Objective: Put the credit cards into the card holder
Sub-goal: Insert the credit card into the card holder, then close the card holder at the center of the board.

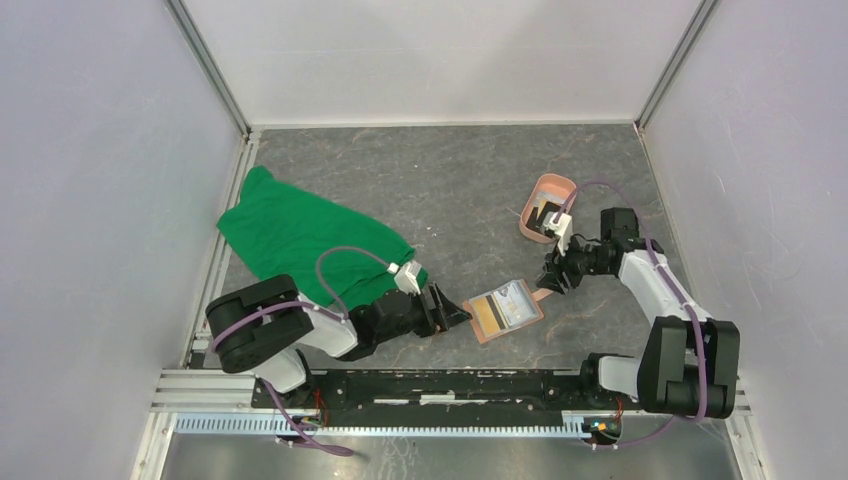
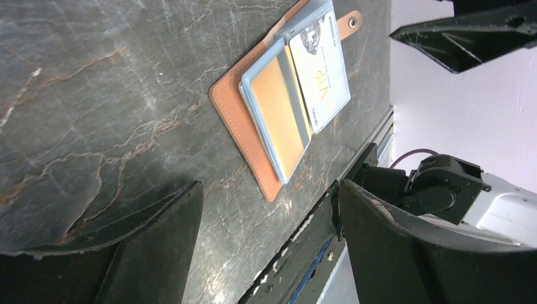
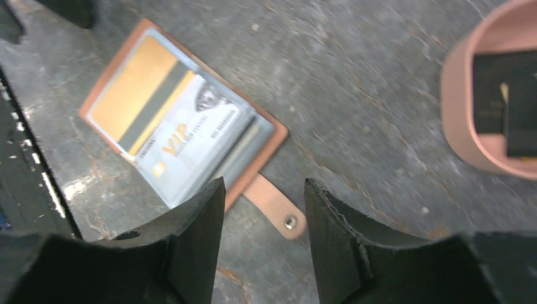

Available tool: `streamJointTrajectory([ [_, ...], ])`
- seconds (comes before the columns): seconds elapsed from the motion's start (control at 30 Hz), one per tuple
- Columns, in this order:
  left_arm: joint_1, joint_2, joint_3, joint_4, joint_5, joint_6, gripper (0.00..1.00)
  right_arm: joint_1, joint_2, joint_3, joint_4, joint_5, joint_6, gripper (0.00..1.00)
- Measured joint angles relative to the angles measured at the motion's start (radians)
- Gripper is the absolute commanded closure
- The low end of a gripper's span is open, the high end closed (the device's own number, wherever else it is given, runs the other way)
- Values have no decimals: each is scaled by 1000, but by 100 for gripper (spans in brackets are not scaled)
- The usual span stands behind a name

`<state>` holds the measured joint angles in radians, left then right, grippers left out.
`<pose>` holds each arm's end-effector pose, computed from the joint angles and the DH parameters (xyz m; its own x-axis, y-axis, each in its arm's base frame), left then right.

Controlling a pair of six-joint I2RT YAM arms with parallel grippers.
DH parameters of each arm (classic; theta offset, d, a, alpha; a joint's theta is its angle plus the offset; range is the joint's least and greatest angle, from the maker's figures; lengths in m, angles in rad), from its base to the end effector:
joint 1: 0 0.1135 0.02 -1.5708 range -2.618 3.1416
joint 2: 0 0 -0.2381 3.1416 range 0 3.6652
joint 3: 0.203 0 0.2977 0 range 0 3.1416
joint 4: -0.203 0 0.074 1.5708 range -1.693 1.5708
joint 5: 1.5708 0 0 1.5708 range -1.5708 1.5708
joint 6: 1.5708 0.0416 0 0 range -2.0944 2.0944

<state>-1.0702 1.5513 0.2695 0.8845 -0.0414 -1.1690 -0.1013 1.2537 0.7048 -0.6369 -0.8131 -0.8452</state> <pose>0.1275 -0.2295 0.0444 -0.8625 -0.3394 -0.3754 0.1647 0.5130 -0.8424 0.2661 0.0033 0.1437 -0.4608 -0.4699 -0.7529 -0.8238 0.5421 0.1658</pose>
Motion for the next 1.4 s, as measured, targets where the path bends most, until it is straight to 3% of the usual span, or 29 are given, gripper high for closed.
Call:
streamJointTrajectory([
  [0.17,0,44,65,-42,8,-43,15,74,14,-15,-16,-39,-30,72],
  [0.27,0,77,111,-71,22,-85,15,123,77,-15,-14,-2,-19,80],
  [0.7,-2,164,178,-86,50,-306,15,214,208,1,3,220,56,84],
  [1.03,-2,195,224,-101,108,-311,13,226,254,43,-31,248,97,85],
  [1.2,-3,195,143,36,123,-290,12,226,257,45,-32,248,101,85],
  [1.27,-3,195,110,92,129,-288,2,226,260,47,-35,249,101,85],
  [1.4,-3,215,57,214,143,-303,0,226,266,52,-39,249,106,85],
])
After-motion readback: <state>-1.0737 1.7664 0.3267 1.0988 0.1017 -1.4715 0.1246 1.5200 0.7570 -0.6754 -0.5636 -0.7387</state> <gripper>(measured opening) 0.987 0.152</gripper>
